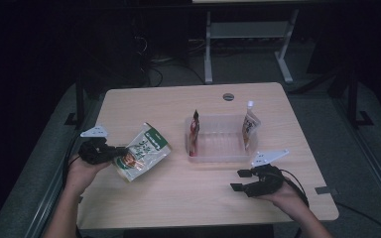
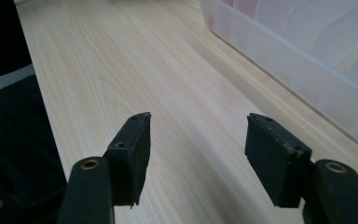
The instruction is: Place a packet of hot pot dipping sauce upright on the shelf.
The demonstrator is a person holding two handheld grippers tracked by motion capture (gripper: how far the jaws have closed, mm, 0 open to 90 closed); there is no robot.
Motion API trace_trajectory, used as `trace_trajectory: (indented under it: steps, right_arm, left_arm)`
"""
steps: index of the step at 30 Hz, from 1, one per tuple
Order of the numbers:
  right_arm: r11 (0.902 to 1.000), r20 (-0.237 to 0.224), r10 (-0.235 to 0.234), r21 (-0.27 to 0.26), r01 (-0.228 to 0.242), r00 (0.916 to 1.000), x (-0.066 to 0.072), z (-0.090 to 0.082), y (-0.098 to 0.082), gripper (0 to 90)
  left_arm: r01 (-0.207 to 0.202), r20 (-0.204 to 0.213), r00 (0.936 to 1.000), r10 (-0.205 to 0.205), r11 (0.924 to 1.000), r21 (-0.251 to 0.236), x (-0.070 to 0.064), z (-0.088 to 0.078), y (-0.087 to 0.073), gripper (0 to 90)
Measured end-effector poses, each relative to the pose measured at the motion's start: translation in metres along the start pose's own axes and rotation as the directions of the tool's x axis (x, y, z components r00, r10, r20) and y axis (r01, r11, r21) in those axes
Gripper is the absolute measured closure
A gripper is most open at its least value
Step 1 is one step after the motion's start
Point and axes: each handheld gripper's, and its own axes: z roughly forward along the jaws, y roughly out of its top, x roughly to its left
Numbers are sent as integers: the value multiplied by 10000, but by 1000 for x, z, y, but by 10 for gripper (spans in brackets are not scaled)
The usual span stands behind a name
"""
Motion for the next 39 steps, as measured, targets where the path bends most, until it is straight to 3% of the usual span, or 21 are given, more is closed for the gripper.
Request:
trace_trajectory:
  steps: [8, 16, 28, 35, 39]
  right_arm:
    - [9994, -384, 4, -340, -17, 9993, -1, 3, 11, 413]
    - [9983, -795, -208, -554, 164, 9966, 3, 7, 23, 407]
    - [9941, -1630, -641, -966, 487, 9845, 9, 9, 42, 363]
    - [9912, -2219, -853, -1184, 600, 9713, 10, 16, 53, 317]
    - [9914, -2454, -728, -1234, 433, 9667, 8, 20, 51, 302]
  left_arm:
    - [-262, 654, 9975, 282, 9991, -319, -21, -10, -3, 900]
    - [-948, 1325, 9862, 992, 9947, -391, -56, -9, 0, 900]
    - [-1924, 2455, 9483, 2013, 9795, -601, -108, 11, 17, 900]
    - [-2407, 2976, 9228, 2447, 9693, -508, -123, 36, 30, 900]
    - [-2523, 3083, 9150, 2604, 9654, -665, -127, 44, 36, 900]
